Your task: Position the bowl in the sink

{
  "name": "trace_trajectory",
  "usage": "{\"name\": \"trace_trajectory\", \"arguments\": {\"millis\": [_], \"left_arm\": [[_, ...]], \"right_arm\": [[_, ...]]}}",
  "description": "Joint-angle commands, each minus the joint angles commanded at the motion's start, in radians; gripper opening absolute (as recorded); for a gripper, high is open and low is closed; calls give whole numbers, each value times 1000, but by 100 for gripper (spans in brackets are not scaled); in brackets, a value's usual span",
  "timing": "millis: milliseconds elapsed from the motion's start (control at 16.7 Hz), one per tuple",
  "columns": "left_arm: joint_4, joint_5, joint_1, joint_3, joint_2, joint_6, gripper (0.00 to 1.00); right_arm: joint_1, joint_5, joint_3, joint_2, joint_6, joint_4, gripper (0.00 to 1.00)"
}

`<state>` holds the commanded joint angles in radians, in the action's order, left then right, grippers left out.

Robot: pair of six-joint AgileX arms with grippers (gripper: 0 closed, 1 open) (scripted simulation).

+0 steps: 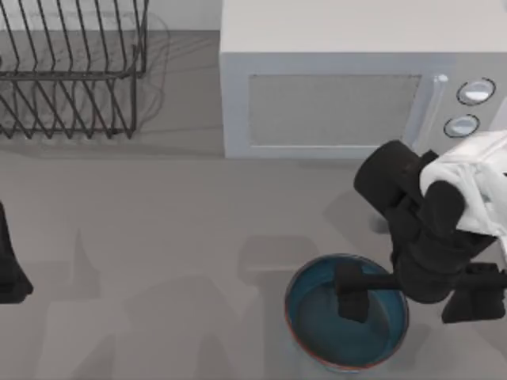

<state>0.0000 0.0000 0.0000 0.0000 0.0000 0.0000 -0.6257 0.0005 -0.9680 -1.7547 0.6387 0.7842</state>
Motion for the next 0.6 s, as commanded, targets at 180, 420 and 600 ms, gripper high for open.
{"name": "trace_trajectory", "arguments": {"millis": [180, 420, 600], "left_arm": [[0, 0, 0, 0, 0, 0, 100], [0, 0, 0, 0, 0, 0, 100], [0, 0, 0, 0, 0, 0, 100]], "right_arm": [[0, 0, 0, 0, 0, 0, 70], [0, 0, 0, 0, 0, 0, 40], [0, 0, 0, 0, 0, 0, 17]]}}
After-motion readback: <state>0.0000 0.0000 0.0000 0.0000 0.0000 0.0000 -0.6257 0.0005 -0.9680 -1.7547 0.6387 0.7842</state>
